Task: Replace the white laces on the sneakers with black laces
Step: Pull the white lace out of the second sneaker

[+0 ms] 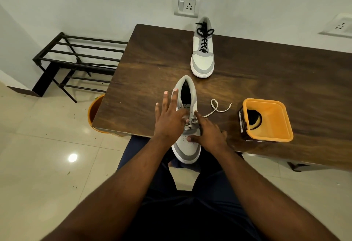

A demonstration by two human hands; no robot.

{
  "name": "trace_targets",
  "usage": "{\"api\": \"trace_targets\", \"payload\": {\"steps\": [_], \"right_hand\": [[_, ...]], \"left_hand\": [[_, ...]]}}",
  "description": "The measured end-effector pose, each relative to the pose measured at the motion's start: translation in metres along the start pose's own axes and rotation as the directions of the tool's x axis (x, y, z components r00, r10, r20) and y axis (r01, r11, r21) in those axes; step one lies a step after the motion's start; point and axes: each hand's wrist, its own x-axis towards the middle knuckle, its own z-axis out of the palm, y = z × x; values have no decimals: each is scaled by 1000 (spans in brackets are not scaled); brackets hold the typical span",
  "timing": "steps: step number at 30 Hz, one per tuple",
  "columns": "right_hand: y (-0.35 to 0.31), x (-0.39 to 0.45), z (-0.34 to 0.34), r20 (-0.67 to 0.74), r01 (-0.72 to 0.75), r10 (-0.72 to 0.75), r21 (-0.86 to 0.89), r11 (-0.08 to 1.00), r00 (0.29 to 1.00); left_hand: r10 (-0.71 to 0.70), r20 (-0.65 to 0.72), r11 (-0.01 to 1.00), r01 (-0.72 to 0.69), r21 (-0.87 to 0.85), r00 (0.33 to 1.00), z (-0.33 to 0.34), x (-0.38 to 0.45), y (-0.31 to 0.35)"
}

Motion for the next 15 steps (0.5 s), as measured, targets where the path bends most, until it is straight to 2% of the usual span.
{"api": "trace_targets", "payload": {"steps": [2, 4, 5, 6, 7, 8, 9, 10, 11, 12, 13, 14, 15], "right_hand": [[0, 0, 0, 0, -4, 4, 1, 1000, 1000], [1, -1, 0, -2, -2, 2, -4, 1000, 1000], [1, -2, 0, 0, 1, -1, -9, 1000, 1000], [1, -3, 0, 3, 5, -5, -12, 1000, 1000], [2, -4, -1, 4, 9, -9, -12, 1000, 1000], [2, -5, 0, 6, 13, -13, -10, 1000, 1000], [2, -5, 0, 6, 13, -13, -7, 1000, 1000], [2, -5, 0, 6, 12, -12, -6, 1000, 1000], [3, -6, 0, 5, 11, -11, -6, 1000, 1000], [3, -5, 0, 5, 12, -12, -7, 1000, 1000], [3, -5, 0, 7, 12, -12, -8, 1000, 1000], [3, -5, 0, 7, 14, -14, -6, 1000, 1000], [3, -4, 0, 6, 15, -15, -9, 1000, 1000]], "left_hand": [[1, 8, 998, -2, 68, 1000, -2, 3, 4], [20, -39, 999, -18, 51, 999, -1, 6, 5], [2, -105, 999, -6, -37, 995, 1, 7, 4], [-65, -195, 980, 26, -195, 979, 2, 7, 1], [-191, -289, 917, 65, -393, 938, 4, 6, -1], [-382, -353, 792, 105, -601, 854, 5, 5, -5], [-606, -337, 593, 127, -795, 720, 4, 5, -10], [-802, -235, 345, 104, -933, 549, -1, 5, -15], [-919, -82, 104, 35, -994, 386, -8, 6, -22], [-962, 62, -77, -46, -996, 265, -14, 8, -33], [-966, 172, -191, -83, -978, 193, -17, 10, -42], [-959, 231, -243, -58, -968, 167, -20, 10, -47], [-962, 212, -211, 24, -977, 172, -20, 8, -50]]}}
